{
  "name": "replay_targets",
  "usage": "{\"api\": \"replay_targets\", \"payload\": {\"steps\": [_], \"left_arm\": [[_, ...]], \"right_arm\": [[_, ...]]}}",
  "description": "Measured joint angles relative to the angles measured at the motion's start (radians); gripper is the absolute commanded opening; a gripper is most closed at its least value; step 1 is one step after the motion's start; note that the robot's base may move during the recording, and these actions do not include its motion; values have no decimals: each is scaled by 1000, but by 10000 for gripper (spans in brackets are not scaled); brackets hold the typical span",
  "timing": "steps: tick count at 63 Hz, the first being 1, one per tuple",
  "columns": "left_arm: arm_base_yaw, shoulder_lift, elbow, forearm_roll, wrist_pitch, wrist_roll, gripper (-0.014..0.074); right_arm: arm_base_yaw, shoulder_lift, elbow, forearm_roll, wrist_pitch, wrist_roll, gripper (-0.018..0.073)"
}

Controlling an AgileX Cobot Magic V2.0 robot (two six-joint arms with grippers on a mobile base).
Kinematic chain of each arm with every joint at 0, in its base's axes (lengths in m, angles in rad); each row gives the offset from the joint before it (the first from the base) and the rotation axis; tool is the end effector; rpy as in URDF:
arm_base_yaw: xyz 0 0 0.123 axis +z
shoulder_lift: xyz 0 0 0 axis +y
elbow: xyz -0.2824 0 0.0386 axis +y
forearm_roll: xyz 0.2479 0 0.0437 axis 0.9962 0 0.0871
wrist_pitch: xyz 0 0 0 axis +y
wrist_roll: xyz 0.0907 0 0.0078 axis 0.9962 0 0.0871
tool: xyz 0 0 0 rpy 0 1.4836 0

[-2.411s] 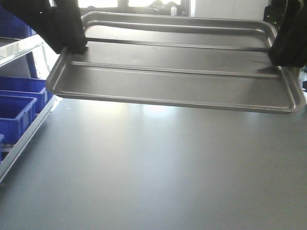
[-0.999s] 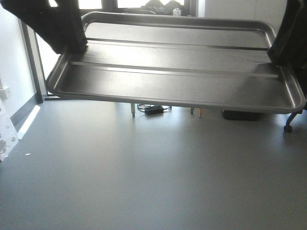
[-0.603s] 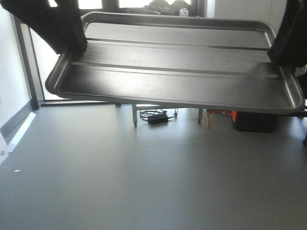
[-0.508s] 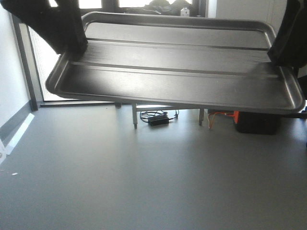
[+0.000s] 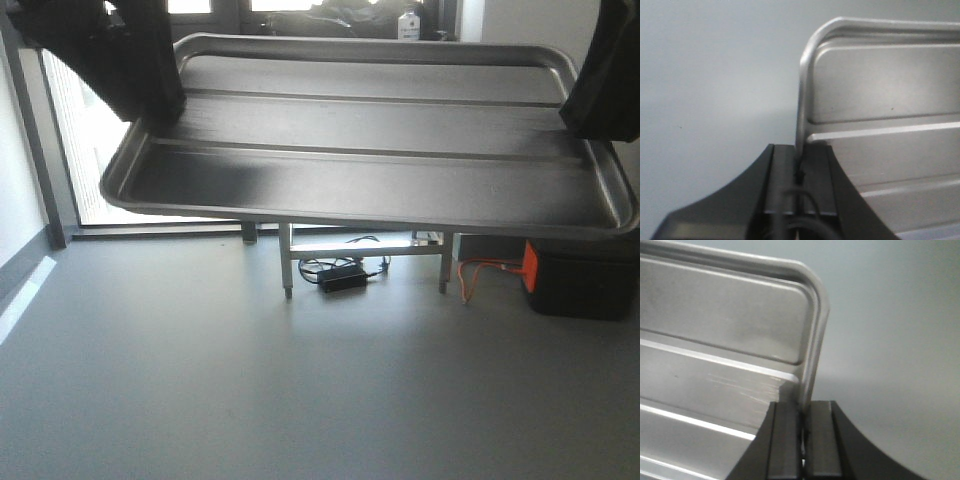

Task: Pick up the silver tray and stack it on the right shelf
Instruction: 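Hold the tray level with both grippers while the base drives to another shelf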

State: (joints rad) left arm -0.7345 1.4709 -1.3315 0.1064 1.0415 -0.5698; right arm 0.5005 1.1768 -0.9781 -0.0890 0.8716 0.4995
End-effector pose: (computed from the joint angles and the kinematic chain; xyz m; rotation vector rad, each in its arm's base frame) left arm 0.2309 -0.1972 0.3362 0.2630 2.6732 -0.2843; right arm 0.2041 0.1046 0.3169 -0.0485 2.5722 0.2767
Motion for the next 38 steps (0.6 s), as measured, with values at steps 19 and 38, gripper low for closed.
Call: {"api": "replay_targets", "payload": {"steps": [19, 38], "left_arm": [[0, 28, -1, 2, -4, 0, -93], [0, 40, -2, 2, -8, 0, -93]], "right_arm": [[0, 0, 0, -3, 6, 0, 57], [0, 0, 0, -5, 8, 0, 57]]}}
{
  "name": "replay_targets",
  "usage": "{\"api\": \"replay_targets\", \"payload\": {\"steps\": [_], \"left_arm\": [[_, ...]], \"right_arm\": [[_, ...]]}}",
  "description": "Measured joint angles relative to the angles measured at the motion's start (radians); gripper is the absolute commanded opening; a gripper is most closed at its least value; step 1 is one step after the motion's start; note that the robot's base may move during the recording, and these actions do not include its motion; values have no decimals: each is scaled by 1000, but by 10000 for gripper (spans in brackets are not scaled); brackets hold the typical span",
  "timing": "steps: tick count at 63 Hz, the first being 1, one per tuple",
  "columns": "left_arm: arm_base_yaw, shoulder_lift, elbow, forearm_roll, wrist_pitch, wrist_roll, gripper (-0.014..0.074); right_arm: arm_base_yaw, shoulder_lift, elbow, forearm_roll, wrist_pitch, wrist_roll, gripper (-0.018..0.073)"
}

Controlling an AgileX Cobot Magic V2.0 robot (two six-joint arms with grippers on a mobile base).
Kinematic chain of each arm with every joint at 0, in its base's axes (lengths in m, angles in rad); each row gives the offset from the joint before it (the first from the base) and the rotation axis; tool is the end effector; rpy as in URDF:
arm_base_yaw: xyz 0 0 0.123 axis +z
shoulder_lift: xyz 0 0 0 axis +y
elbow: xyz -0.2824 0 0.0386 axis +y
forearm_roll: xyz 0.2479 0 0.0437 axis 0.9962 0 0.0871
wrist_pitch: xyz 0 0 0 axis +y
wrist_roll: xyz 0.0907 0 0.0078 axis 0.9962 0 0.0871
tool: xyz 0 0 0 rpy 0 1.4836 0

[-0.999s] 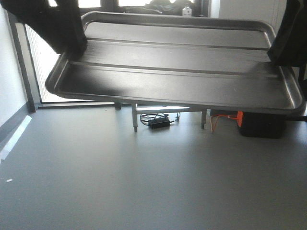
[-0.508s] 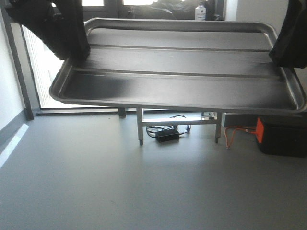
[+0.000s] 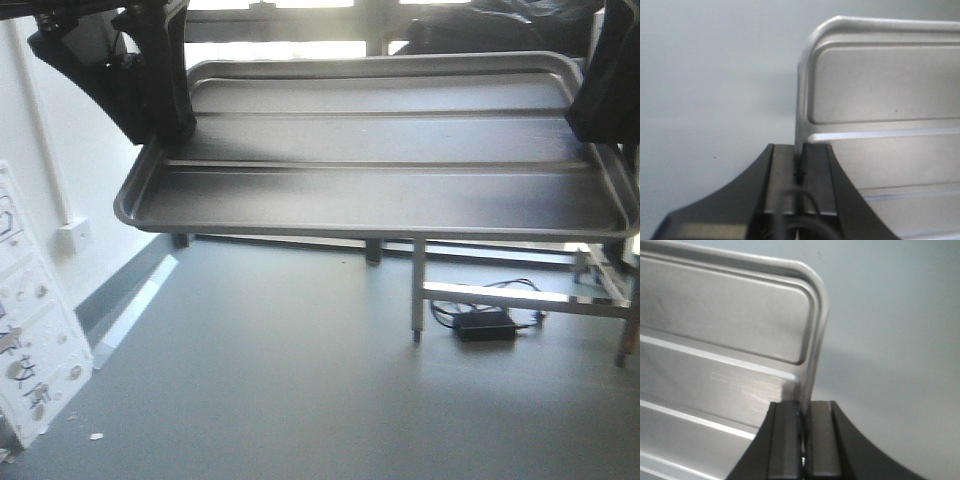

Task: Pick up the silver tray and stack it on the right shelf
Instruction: 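Hold the tray level with both grippers while the base drives to another shelf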

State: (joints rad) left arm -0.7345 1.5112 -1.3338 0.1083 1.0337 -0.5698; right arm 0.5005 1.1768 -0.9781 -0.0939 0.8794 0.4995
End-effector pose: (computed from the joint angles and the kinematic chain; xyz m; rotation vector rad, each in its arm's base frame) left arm 0.2377 -0.2033 0.3248 0.2694 2.6985 -0.2600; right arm 0.2038 0.1040 0.3166 -0.0507 2.5778 0.2666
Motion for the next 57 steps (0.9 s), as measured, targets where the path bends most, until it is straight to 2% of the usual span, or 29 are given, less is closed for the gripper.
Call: {"api": "replay_targets", "payload": {"steps": [57], "left_arm": [[0, 0, -5, 2, 0, 0, -93]], "right_arm": [[0, 0, 0, 0, 0, 0, 57]]}}
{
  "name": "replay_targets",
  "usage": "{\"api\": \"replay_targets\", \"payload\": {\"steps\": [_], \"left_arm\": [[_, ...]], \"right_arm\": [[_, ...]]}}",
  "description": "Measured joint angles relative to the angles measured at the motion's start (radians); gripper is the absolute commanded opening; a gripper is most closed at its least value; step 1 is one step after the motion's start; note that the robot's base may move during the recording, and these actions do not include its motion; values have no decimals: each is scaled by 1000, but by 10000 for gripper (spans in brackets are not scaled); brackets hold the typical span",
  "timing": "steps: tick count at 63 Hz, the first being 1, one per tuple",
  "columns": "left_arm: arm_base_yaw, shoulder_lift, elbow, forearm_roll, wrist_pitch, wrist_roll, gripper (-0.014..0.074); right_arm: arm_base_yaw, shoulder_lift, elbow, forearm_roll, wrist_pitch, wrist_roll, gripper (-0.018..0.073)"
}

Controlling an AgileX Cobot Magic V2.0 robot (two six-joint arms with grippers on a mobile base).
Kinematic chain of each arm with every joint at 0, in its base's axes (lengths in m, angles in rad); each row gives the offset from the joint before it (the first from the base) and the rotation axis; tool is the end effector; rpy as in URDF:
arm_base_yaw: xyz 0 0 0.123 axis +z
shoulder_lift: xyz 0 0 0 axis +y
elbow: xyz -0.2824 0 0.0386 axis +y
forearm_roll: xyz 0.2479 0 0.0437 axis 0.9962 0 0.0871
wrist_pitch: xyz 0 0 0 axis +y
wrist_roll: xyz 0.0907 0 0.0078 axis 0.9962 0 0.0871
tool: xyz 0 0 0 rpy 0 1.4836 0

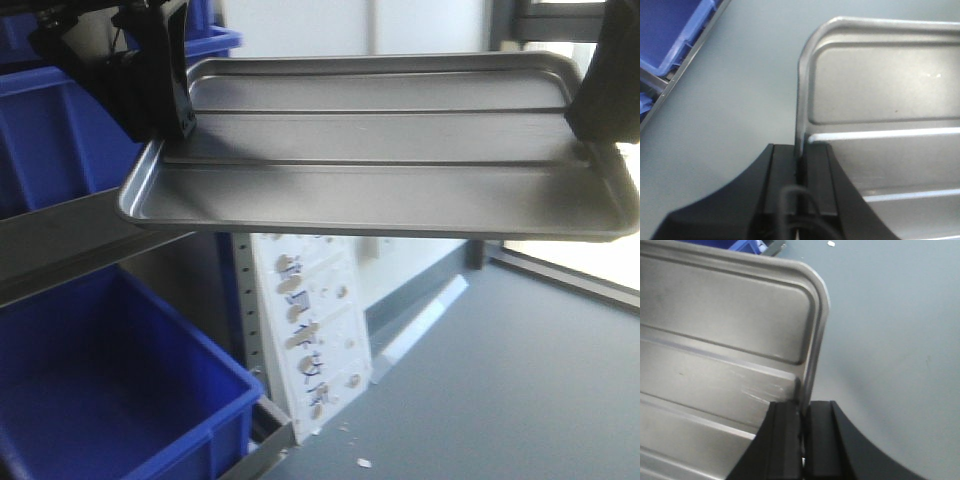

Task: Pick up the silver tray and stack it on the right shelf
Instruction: 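Hold the tray level with both grippers while the base drives to another shelf, then carry the tray over the larger grey tray on the shelf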

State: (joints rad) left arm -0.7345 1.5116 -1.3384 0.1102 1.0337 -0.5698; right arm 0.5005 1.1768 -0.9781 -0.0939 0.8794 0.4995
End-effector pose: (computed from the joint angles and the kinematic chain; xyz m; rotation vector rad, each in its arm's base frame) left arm 0.2382 -0.2035 0.3260 0.2695 2.6939 -0.2611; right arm 0.2038 0.1040 0.3166 -0.0507 2.5778 0.2666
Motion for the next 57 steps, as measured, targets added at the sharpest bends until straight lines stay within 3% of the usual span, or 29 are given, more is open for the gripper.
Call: {"api": "replay_targets", "payload": {"steps": [57], "left_arm": [[0, 0, 0, 1, 0, 0, -93]], "right_arm": [[0, 0, 0, 0, 0, 0, 57]]}}
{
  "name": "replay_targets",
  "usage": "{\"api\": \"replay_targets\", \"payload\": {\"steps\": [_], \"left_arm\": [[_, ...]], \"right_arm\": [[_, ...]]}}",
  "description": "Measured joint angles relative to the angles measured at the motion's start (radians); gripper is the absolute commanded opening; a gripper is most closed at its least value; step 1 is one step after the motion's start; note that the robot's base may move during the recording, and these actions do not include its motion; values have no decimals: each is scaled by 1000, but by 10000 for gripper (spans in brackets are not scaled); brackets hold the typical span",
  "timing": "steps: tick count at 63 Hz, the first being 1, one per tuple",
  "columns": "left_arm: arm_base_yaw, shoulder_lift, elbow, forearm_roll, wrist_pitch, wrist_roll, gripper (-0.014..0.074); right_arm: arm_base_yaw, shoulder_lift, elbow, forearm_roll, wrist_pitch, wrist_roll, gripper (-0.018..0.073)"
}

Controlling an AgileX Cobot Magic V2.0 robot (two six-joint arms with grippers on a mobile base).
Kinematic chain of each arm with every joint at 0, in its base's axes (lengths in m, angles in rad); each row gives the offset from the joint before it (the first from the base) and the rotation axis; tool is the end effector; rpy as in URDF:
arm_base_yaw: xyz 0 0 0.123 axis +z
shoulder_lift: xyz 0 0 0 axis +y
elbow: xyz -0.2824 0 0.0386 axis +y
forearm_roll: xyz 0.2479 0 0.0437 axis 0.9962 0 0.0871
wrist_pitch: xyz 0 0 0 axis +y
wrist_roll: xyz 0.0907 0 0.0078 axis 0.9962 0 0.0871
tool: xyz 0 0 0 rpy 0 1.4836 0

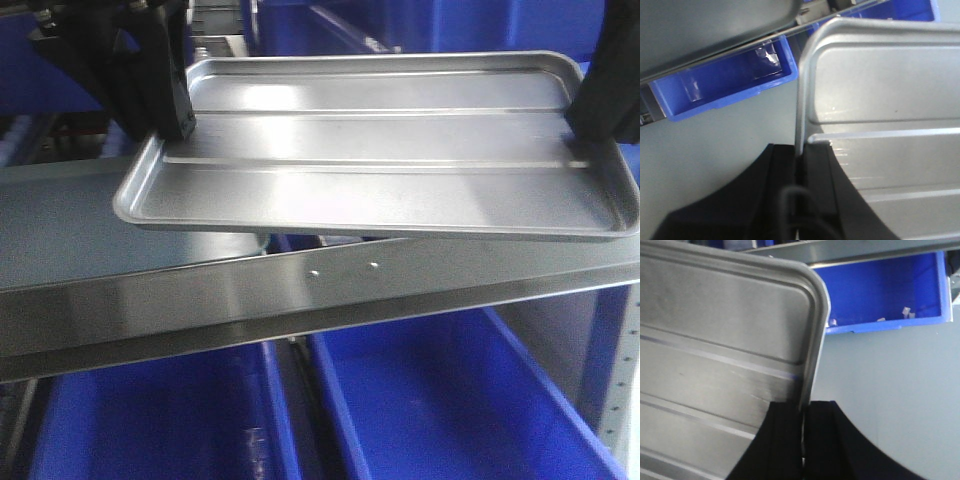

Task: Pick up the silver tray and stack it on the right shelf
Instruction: 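Carry the tray over the larger grey tray on the shelf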

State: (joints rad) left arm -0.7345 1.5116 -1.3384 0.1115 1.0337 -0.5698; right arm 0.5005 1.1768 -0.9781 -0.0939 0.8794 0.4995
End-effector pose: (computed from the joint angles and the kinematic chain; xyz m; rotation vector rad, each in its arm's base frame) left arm 0.2383 -0.2034 0.3260 0.2700 2.6932 -0.2596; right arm 0.2038 0.1040 0.3166 -0.0507 2.5778 0.2666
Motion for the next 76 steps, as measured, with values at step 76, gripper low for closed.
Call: {"api": "replay_targets", "payload": {"steps": [76], "left_arm": [[0, 0, 0, 0, 4, 0, -93]], "right_arm": [[0, 0, 0, 0, 0, 0, 57]]}}
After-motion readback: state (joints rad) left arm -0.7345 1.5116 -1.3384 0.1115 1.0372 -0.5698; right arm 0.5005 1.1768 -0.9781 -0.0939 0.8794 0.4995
